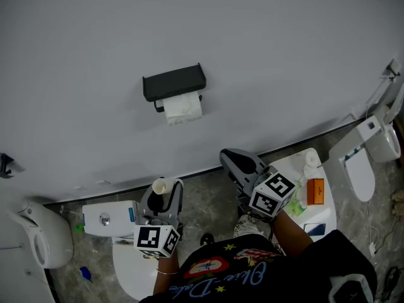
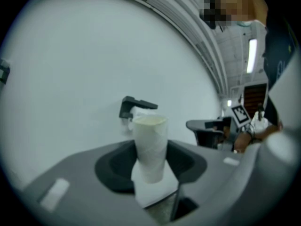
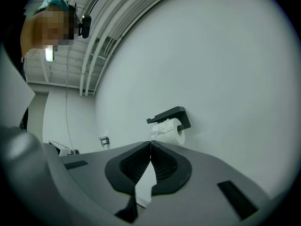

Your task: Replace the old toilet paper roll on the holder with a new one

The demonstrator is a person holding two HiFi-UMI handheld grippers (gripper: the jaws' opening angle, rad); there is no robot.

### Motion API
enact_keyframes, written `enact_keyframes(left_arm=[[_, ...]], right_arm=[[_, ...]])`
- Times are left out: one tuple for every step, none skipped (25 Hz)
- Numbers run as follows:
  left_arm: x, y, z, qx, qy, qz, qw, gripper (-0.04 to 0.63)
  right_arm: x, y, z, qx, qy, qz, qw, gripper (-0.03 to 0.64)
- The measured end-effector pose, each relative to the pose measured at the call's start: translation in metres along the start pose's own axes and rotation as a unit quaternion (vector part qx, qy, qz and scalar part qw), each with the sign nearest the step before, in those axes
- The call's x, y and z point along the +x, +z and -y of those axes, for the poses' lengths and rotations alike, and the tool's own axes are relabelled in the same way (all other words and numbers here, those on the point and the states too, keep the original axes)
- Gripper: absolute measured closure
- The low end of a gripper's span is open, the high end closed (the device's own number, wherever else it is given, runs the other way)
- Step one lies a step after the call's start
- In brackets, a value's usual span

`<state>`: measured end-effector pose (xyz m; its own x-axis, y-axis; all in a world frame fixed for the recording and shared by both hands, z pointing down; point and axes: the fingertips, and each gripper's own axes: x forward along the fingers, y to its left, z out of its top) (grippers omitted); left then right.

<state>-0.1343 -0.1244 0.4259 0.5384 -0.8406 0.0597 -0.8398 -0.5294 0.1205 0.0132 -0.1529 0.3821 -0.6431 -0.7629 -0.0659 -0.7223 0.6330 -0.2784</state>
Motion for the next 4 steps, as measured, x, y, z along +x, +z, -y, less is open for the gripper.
enact_keyframes(left_arm=[[0.0000, 0.0004, 0.0008, 0.000, 0.000, 0.000, 1.0000, 0.413], [0.0002, 0.0009, 0.0017, 0.001, 0.000, 0.001, 1.0000, 0.413], [0.0005, 0.0013, 0.0026, 0.001, 0.000, 0.001, 1.0000, 0.413], [0.0009, 0.0017, 0.0035, 0.002, -0.001, 0.002, 1.0000, 0.413]], right_arm=[[-0.0003, -0.0004, 0.0003, -0.001, 0.001, -0.001, 1.000, 0.601], [-0.0006, -0.0007, 0.0008, -0.002, 0.002, -0.001, 1.000, 0.601], [-0.0010, -0.0010, 0.0013, -0.003, 0.003, -0.001, 1.000, 0.601], [-0.0013, -0.0012, 0.0019, -0.004, 0.003, -0.001, 1.000, 0.601]])
